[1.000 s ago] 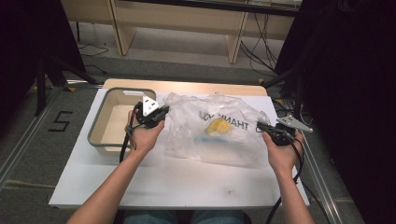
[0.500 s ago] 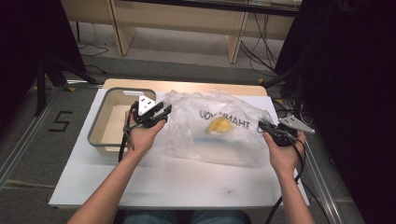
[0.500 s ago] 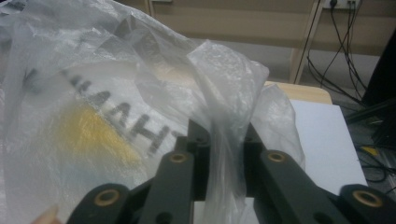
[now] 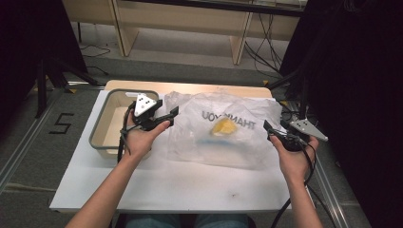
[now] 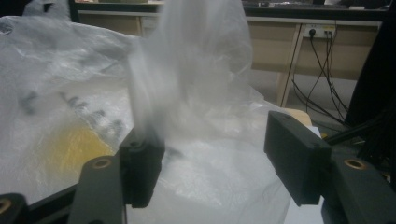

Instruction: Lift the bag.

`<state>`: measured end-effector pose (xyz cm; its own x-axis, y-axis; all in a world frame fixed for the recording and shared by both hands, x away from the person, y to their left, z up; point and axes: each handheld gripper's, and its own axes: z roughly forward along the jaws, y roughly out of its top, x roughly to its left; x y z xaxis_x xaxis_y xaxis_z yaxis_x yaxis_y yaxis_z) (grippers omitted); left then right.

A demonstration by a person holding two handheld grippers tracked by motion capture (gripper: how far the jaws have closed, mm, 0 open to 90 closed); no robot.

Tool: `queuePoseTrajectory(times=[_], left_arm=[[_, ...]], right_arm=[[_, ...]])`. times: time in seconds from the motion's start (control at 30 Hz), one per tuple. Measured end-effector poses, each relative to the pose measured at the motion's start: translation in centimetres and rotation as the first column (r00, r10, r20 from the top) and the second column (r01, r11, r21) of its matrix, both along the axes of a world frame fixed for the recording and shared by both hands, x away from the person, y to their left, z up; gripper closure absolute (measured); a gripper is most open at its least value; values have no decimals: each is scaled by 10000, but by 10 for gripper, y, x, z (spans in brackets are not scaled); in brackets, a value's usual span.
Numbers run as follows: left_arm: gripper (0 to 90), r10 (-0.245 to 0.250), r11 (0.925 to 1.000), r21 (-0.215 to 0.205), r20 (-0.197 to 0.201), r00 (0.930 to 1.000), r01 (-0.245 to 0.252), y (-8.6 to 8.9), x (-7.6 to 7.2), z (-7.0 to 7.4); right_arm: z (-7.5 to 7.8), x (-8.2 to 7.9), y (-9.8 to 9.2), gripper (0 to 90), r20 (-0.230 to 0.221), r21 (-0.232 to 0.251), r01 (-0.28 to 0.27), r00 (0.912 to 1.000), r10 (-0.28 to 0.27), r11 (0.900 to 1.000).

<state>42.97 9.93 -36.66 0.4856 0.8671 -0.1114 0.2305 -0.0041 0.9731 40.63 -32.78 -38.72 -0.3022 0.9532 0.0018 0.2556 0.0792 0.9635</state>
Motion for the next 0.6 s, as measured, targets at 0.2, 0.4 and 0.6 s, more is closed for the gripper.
queuePoseTrajectory(times=[0.2,0.4,0.6], left_arm=[[258,51,9994,345,488,9988,-68,-7,-10,10],[249,-49,10000,-70,581,9983,53,-5,-15,18],[218,-355,9993,155,795,9962,344,-5,-20,25]], right_arm=[[1,-1,2,366,24,-140,-82,10000,82,9999],[0,0,2,368,-151,-224,-77,9999,73,9997],[-1,0,3,373,-259,-329,-4,9997,-5,9995]])
